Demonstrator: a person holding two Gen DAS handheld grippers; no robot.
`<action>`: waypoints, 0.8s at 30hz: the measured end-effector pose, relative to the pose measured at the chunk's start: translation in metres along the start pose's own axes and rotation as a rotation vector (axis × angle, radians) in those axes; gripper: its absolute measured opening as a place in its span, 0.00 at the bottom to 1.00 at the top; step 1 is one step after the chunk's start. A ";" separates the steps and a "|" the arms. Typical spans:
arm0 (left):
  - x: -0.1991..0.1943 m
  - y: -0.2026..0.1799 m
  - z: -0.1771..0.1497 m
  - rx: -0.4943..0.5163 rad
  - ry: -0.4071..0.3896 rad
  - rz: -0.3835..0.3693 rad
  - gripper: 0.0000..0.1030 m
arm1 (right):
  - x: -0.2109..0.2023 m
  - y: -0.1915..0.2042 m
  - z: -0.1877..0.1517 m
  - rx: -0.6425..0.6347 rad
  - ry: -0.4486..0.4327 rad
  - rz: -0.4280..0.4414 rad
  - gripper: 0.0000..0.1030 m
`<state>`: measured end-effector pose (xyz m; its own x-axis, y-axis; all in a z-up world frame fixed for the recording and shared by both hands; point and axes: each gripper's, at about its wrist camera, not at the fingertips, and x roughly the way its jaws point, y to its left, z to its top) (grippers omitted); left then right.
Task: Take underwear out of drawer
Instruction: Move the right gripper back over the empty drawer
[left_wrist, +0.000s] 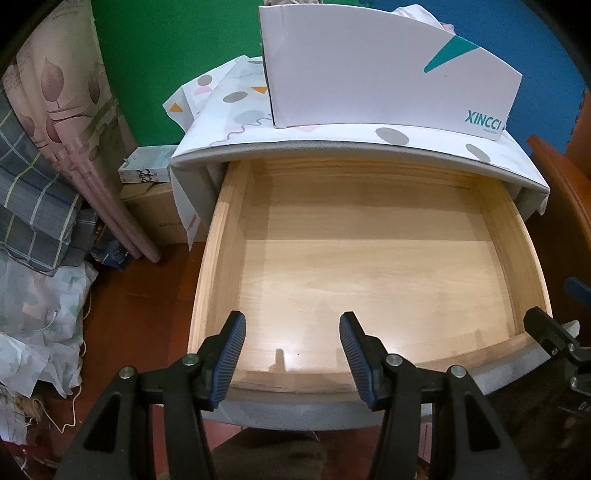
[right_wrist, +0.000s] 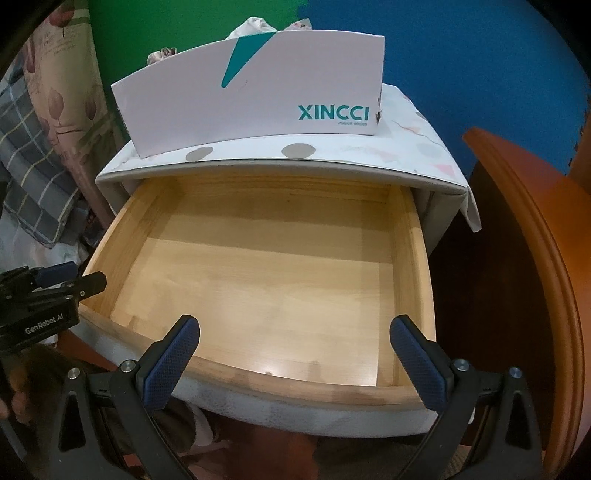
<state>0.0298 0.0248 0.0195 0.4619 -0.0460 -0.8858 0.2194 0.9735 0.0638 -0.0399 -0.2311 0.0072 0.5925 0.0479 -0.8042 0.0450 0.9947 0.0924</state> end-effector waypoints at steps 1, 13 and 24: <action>0.000 0.000 0.000 0.001 -0.001 0.001 0.53 | 0.000 0.001 0.000 -0.005 0.001 -0.003 0.99; -0.003 -0.005 -0.001 0.013 -0.022 0.025 0.53 | 0.000 -0.003 0.001 0.011 -0.006 -0.015 0.99; -0.004 -0.004 0.000 0.009 -0.020 0.019 0.53 | 0.000 -0.004 0.001 0.008 -0.003 -0.016 0.99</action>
<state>0.0266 0.0213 0.0228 0.4830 -0.0322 -0.8750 0.2181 0.9723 0.0846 -0.0386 -0.2351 0.0073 0.5943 0.0316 -0.8037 0.0612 0.9946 0.0844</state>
